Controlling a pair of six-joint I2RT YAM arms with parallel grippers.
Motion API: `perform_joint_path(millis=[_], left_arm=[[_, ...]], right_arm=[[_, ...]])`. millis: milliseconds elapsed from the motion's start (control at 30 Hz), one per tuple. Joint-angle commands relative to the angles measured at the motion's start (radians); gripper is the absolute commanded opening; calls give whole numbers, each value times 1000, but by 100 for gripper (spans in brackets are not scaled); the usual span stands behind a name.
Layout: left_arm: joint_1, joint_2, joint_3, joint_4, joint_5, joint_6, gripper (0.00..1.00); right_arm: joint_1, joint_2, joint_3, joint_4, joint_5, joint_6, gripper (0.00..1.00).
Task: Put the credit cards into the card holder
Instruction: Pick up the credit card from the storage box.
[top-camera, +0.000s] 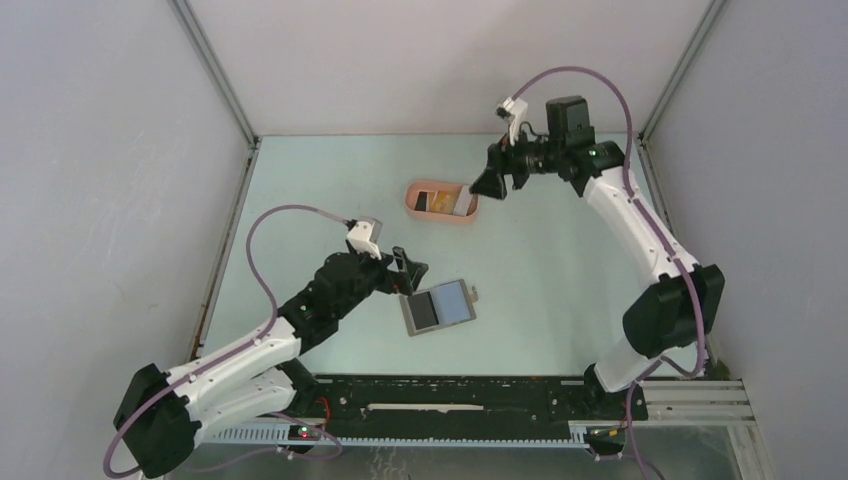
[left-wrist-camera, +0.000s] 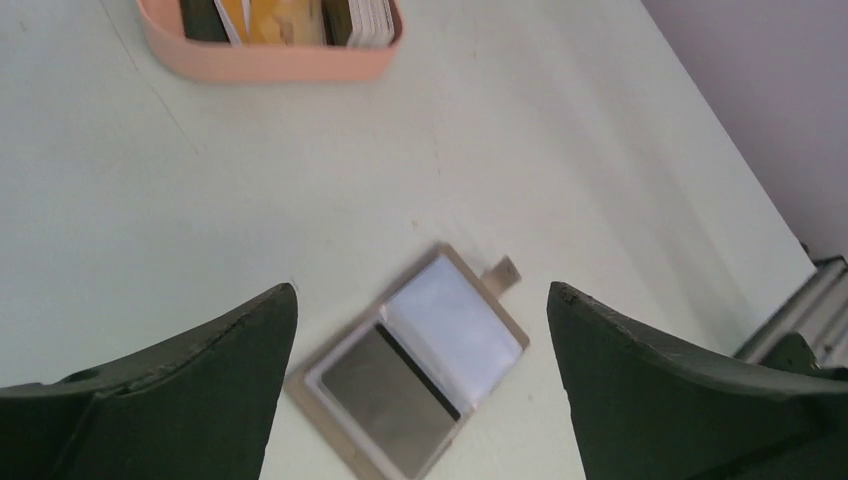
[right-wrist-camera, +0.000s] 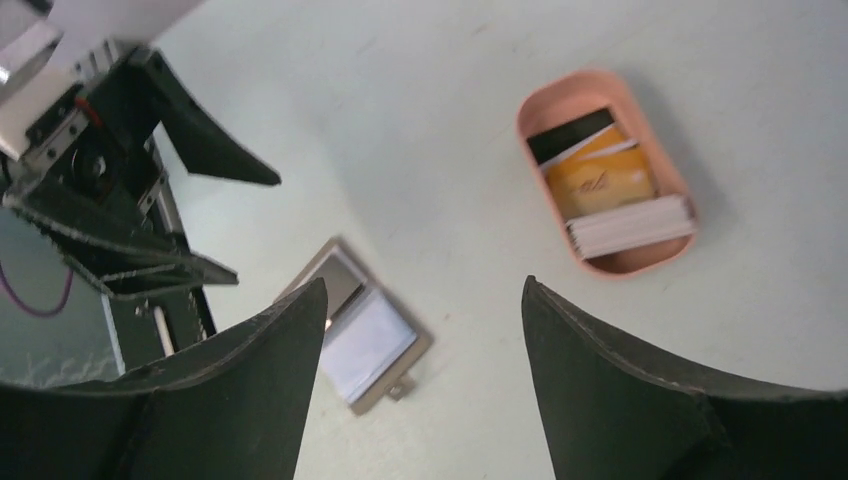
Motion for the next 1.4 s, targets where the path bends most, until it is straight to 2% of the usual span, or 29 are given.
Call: perform_joint_path(millis=[0, 67, 200, 400, 567, 833, 1067, 1367], left_arm=[[31, 71, 124, 95, -54, 114, 100], [58, 131, 189, 107, -23, 115, 100], [145, 328, 371, 92, 205, 65, 100], [240, 648, 705, -54, 416, -68, 99], [261, 896, 980, -207, 438, -75, 95], [265, 1212, 1348, -472, 376, -25, 89], [265, 1360, 1488, -526, 411, -31, 88], [265, 1435, 1547, -517, 481, -61, 86]], right_arm=[[-57, 115, 131, -69, -80, 63, 79], [-62, 113, 93, -31, -75, 78, 79], [-79, 109, 0, 37, -78, 116, 79], [-149, 144, -55, 59, -121, 155, 77], [-214, 178, -62, 54, -170, 178, 75], [-240, 190, -59, 44, -201, 175, 74], [-247, 190, -57, 36, -208, 167, 74], [-253, 196, -56, 33, -217, 167, 73]])
